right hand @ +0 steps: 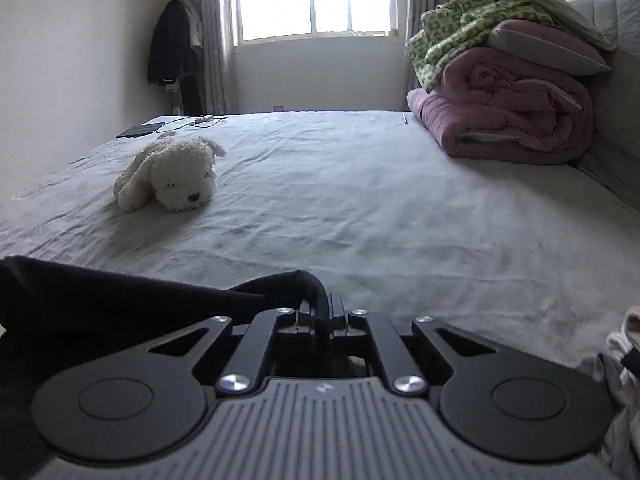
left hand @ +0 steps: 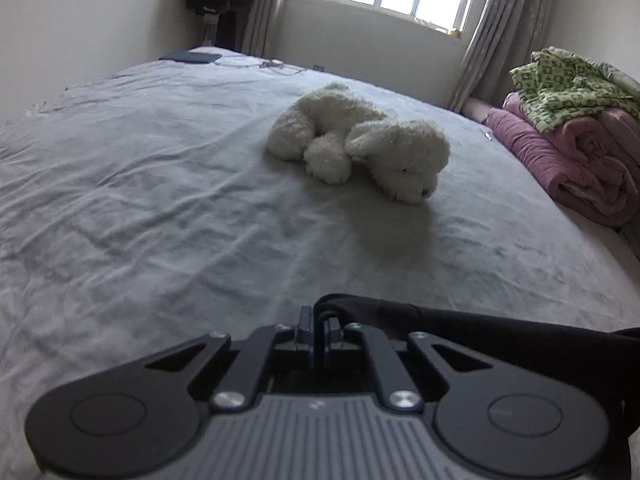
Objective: Fold clothes
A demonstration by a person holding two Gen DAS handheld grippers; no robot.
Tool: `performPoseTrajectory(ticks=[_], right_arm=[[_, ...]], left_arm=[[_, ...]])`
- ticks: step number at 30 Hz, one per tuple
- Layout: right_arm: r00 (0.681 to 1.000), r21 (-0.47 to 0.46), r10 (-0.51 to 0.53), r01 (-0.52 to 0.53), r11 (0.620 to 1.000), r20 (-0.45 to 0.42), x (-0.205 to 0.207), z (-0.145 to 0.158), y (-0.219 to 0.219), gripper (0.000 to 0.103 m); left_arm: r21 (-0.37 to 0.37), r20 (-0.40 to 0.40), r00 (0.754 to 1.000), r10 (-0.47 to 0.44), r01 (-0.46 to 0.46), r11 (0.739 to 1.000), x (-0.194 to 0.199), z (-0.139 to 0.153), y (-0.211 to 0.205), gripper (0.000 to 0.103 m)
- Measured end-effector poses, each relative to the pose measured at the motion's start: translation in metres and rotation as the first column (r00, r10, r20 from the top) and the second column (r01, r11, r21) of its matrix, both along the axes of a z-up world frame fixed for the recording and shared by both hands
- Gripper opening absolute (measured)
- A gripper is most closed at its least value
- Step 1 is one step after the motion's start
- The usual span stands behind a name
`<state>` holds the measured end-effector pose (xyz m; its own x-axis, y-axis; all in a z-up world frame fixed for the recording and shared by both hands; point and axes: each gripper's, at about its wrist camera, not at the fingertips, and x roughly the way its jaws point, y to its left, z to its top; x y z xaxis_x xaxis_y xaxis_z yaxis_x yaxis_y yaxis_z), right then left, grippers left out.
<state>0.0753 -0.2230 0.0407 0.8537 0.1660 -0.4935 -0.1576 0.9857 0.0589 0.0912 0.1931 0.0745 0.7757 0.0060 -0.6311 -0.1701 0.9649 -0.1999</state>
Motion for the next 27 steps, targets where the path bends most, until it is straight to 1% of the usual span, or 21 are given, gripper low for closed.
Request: performPoseTrajectory(ticks=[3, 6, 8, 10, 12, 14, 15, 16, 17, 18, 20, 21, 22, 23, 24, 25, 26, 27], right_arm=[[1.000, 0.018, -0.004, 0.003, 1.000, 0.011, -0.004, 0.004, -0.005, 0.005], [1.000, 0.040, -0.010, 0.010, 0.999, 0.015, 0.001, 0.006, -0.009, 0.005], [1.000, 0.085, -0.023, 0.023, 0.996, 0.004, 0.013, 0.008, -0.015, 0.005], [0.999, 0.118, -0.039, 0.041, 0.992, -0.020, 0.028, 0.010, -0.019, 0.005], [0.997, 0.143, -0.051, 0.060, 0.988, -0.064, 0.049, 0.005, -0.021, 0.005], [0.991, 0.165, -0.062, 0.081, 0.983, -0.115, 0.071, -0.002, -0.022, 0.005], [0.986, 0.183, -0.074, 0.100, 0.978, -0.148, 0.084, -0.008, -0.023, 0.006], [0.978, 0.201, -0.093, 0.131, 0.971, -0.189, 0.096, -0.016, -0.025, 0.008], [0.966, 0.214, -0.115, 0.166, 0.963, -0.231, 0.107, -0.024, -0.026, 0.012], [0.960, 0.206, -0.129, 0.182, 0.961, -0.249, 0.111, -0.029, -0.025, 0.015], [0.959, 0.159, -0.145, 0.187, 0.969, -0.244, 0.112, -0.032, -0.023, 0.015], [0.962, 0.139, -0.143, 0.178, 0.974, -0.232, 0.110, -0.032, -0.022, 0.019], [0.967, 0.116, -0.139, 0.166, 0.979, -0.213, 0.104, -0.031, -0.022, 0.023], [0.970, 0.094, -0.139, 0.160, 0.983, -0.198, 0.097, -0.031, -0.023, 0.033], [0.973, 0.077, -0.138, 0.155, 0.985, -0.186, 0.090, -0.030, -0.024, 0.036], [0.975, 0.059, -0.138, 0.150, 0.987, -0.174, 0.083, -0.029, -0.026, 0.036], [0.978, 0.044, -0.122, 0.132, 0.990, -0.171, 0.077, -0.028, -0.027, 0.036], [0.980, 0.032, -0.096, 0.103, 0.994, -0.174, 0.072, -0.028, -0.027, 0.036]], left_arm=[[-0.001, 0.022, 1.000, -0.012, 0.012, 1.000, -0.005, 0.012, -0.001, 0.004], [-0.016, 0.026, 0.999, -0.026, 0.026, 1.000, 0.005, 0.023, -0.004, 0.004], [-0.018, 0.007, 1.000, -0.027, 0.027, 0.999, 0.018, 0.027, -0.006, 0.004], [-0.051, -0.041, 0.999, -0.013, 0.011, 0.999, 0.040, 0.023, -0.002, 0.004], [-0.096, -0.102, 0.995, 0.011, -0.021, 0.995, 0.064, 0.014, 0.004, 0.005], [-0.153, -0.181, 0.982, 0.053, -0.082, 0.985, 0.087, -0.001, 0.013, 0.012], [-0.180, -0.222, 0.972, 0.078, -0.120, 0.976, 0.098, -0.010, 0.019, 0.022], [-0.180, -0.229, 0.968, 0.101, -0.144, 0.973, 0.101, -0.013, 0.022, 0.039], [-0.175, -0.229, 0.966, 0.124, -0.166, 0.971, 0.103, -0.014, 0.026, 0.044], [-0.169, -0.229, 0.962, 0.147, -0.188, 0.967, 0.105, -0.016, 0.029, 0.048], [-0.155, -0.184, 0.977, 0.107, -0.137, 0.978, 0.099, -0.012, 0.030, 0.060], [-0.123, -0.164, 0.983, 0.088, -0.109, 0.986, 0.093, -0.009, 0.027, 0.066], [-0.086, -0.145, 0.987, 0.069, -0.082, 0.993, 0.087, -0.006, 0.024, 0.068], [-0.036, -0.129, 0.990, 0.052, -0.057, 0.998, 0.080, -0.004, 0.020, 0.068], [-0.002, -0.113, 0.993, 0.031, -0.031, 1.000, 0.072, -0.001, 0.017, 0.070], [0.028, -0.099, 0.995, 0.009, -0.006, 1.000, 0.064, 0.001, 0.014, 0.070], [0.058, -0.085, 0.996, -0.014, 0.019, 0.998, 0.056, 0.003, 0.011, 0.070], [0.082, -0.078, 0.995, -0.055, 0.062, 0.995, 0.050, 0.006, 0.008, 0.070]])
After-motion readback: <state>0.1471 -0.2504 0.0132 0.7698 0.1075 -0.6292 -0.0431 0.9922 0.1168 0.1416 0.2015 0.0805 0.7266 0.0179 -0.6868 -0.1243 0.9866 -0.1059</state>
